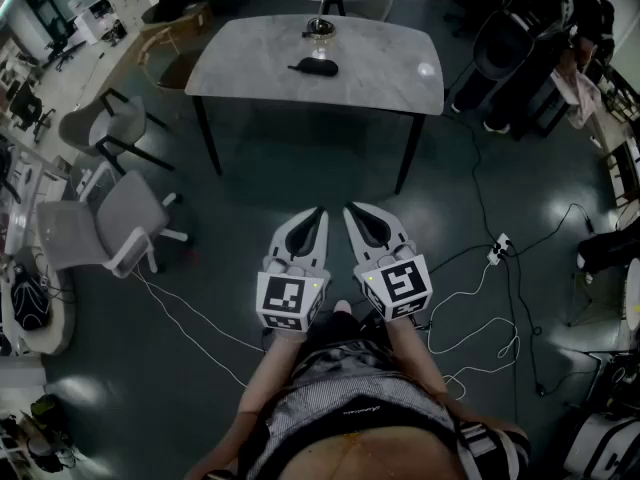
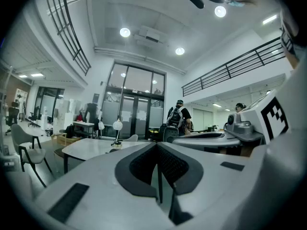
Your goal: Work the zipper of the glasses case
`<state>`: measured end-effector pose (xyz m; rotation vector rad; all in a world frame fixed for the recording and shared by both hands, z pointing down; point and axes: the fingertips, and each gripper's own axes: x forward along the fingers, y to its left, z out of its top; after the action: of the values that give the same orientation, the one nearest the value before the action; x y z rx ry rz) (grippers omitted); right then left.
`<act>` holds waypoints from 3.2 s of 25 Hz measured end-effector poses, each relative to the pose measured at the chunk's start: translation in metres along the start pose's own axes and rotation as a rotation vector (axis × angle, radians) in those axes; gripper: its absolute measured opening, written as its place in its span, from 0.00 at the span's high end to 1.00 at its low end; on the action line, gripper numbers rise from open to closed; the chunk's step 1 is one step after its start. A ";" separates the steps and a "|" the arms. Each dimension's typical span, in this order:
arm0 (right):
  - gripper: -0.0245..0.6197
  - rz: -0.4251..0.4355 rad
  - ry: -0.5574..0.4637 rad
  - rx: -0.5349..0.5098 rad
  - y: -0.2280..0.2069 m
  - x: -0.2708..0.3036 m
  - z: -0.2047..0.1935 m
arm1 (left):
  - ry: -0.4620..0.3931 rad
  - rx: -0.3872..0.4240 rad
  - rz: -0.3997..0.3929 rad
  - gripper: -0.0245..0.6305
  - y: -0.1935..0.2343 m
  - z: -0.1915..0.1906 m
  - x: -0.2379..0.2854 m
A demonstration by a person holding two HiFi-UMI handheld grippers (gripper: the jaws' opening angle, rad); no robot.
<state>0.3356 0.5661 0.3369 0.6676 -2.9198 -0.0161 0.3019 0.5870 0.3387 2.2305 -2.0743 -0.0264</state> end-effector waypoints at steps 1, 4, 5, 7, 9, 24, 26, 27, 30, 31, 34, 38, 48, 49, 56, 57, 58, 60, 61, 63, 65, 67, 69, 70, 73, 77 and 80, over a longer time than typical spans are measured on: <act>0.87 0.001 -0.004 0.000 -0.003 -0.001 0.000 | 0.002 0.001 0.003 0.96 -0.002 -0.001 0.002; 0.87 0.014 -0.028 0.008 -0.011 -0.004 -0.001 | 0.001 0.003 0.005 0.96 -0.007 -0.003 0.009; 0.87 0.022 -0.040 0.016 -0.013 -0.006 0.000 | -0.003 0.001 0.000 0.96 -0.009 -0.004 0.011; 0.87 0.031 -0.062 0.035 -0.017 -0.008 0.000 | -0.016 -0.011 -0.006 0.96 -0.011 -0.004 0.013; 0.87 0.037 -0.073 0.045 -0.019 -0.008 0.000 | -0.017 -0.020 -0.001 0.96 -0.010 -0.005 0.014; 0.87 0.124 -0.069 0.030 -0.026 0.062 0.003 | -0.011 -0.055 0.009 0.96 0.052 -0.007 0.062; 0.87 0.115 -0.063 0.044 -0.032 0.084 0.004 | -0.018 -0.056 -0.007 0.96 0.068 -0.004 0.076; 0.87 0.111 -0.060 0.048 -0.034 0.096 0.006 | -0.020 -0.057 -0.017 0.96 0.078 -0.002 0.083; 0.87 0.094 -0.055 0.044 -0.042 0.134 0.011 | -0.021 -0.052 -0.047 0.96 0.106 0.002 0.105; 0.87 0.088 -0.055 0.042 -0.045 0.145 0.013 | -0.020 -0.047 -0.054 0.96 0.115 0.003 0.113; 0.87 0.073 -0.058 0.045 -0.053 0.176 0.018 | -0.014 -0.039 -0.075 0.96 0.139 0.006 0.133; 0.87 0.053 -0.045 0.053 -0.061 0.209 0.018 | -0.003 -0.053 -0.108 0.96 0.165 0.006 0.153; 0.87 0.025 -0.009 0.065 -0.069 0.254 0.015 | 0.026 -0.072 -0.144 0.96 0.199 0.001 0.179; 0.87 0.026 -0.006 0.067 -0.071 0.258 0.015 | 0.026 -0.076 -0.143 0.96 0.202 0.001 0.183; 0.87 0.050 0.003 0.098 -0.091 0.292 0.012 | 0.037 -0.098 -0.116 0.96 0.228 0.000 0.212; 0.87 0.054 0.003 0.101 -0.095 0.298 0.011 | 0.040 -0.102 -0.111 0.96 0.232 -0.002 0.217; 0.87 0.057 0.005 0.102 -0.100 0.304 0.011 | 0.041 -0.108 -0.107 0.96 0.237 -0.003 0.224; 0.87 0.064 0.008 0.098 -0.113 0.317 0.011 | 0.041 -0.122 -0.103 0.96 0.244 -0.003 0.240; 0.87 0.068 0.008 0.096 -0.120 0.324 0.013 | 0.039 -0.126 -0.102 0.96 0.247 -0.001 0.249; 0.87 0.078 0.004 0.095 -0.137 0.338 0.016 | 0.032 -0.118 -0.096 0.96 0.253 0.004 0.269; 0.87 0.087 0.003 0.096 -0.152 0.351 0.018 | 0.029 -0.110 -0.088 0.96 0.259 0.008 0.288; 0.87 0.095 0.000 0.096 -0.167 0.362 0.021 | 0.026 -0.110 -0.080 0.96 0.265 0.011 0.305; 0.87 0.107 -0.004 0.096 -0.181 0.374 0.023 | 0.025 -0.111 -0.067 0.96 0.271 0.012 0.321; 0.87 0.113 -0.005 0.097 -0.189 0.379 0.024 | 0.024 -0.113 -0.060 0.96 0.274 0.012 0.329; 0.87 0.129 -0.007 0.099 -0.211 0.392 0.026 | 0.023 -0.123 -0.043 0.96 0.281 0.015 0.353; 0.87 0.148 -0.010 0.094 -0.239 0.406 0.030 | 0.008 -0.127 -0.038 0.96 0.283 0.021 0.386; 0.87 0.164 -0.012 0.089 -0.253 0.413 0.031 | -0.002 -0.130 -0.032 0.96 0.281 0.023 0.402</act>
<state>0.0731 0.1585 0.3531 0.4401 -2.9917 0.1284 0.0502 0.1652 0.3593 2.1876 -1.9769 -0.1615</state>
